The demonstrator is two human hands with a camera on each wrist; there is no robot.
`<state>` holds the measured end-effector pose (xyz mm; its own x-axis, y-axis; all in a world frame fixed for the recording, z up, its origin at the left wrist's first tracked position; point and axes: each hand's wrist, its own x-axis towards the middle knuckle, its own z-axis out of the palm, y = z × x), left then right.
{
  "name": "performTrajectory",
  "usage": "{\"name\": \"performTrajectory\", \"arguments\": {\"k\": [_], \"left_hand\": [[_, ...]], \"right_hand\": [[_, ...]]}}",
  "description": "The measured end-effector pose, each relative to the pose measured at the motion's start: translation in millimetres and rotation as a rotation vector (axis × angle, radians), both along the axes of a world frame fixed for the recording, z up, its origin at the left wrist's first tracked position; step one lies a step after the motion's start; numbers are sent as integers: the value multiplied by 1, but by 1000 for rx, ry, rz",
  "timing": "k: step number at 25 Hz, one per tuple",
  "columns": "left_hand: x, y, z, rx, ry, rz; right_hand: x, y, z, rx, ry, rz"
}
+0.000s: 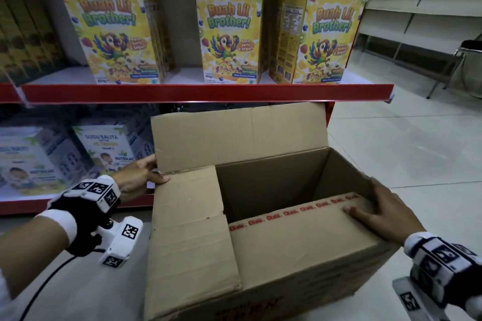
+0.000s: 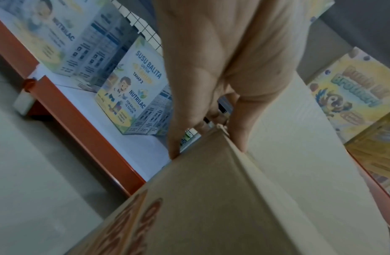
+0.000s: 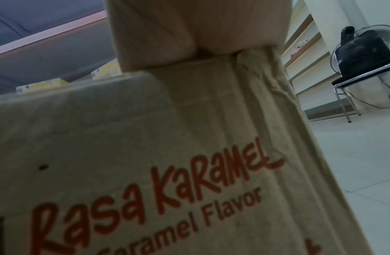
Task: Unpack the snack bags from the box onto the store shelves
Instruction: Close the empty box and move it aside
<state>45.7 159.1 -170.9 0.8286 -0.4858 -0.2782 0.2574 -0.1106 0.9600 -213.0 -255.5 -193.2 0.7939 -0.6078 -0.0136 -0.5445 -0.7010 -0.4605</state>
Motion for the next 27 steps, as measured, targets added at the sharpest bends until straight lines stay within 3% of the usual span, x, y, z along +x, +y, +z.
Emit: {"name": "performTrajectory", "arguments": {"k": [3,5,11,16,19,22,24,27], "left_hand": [[-8,15,-4,-341,199,7],[-14,23,-9,-476,284,80],[-23,1,-20,-445,152,202],[-8,-7,-8,-413,115,184],[-6,-5,-13,-311,28,145],[-14,14,-18,-42,-88,81],[-18,19,-16,79,-163,31],[-22,12,-10,-63,-21,36]], "right_hand": [[3,1,5,82,19,-61],[5,2,8,120,36,-78],[19,9,19,99,85,-72],[18,16,15,0,155,-100],[11,19,15,-8,159,-115],[-5,22,9,-49,174,-94],[-15,22,6,-61,131,-71],[-14,22,12,101,-74,-156]]}}
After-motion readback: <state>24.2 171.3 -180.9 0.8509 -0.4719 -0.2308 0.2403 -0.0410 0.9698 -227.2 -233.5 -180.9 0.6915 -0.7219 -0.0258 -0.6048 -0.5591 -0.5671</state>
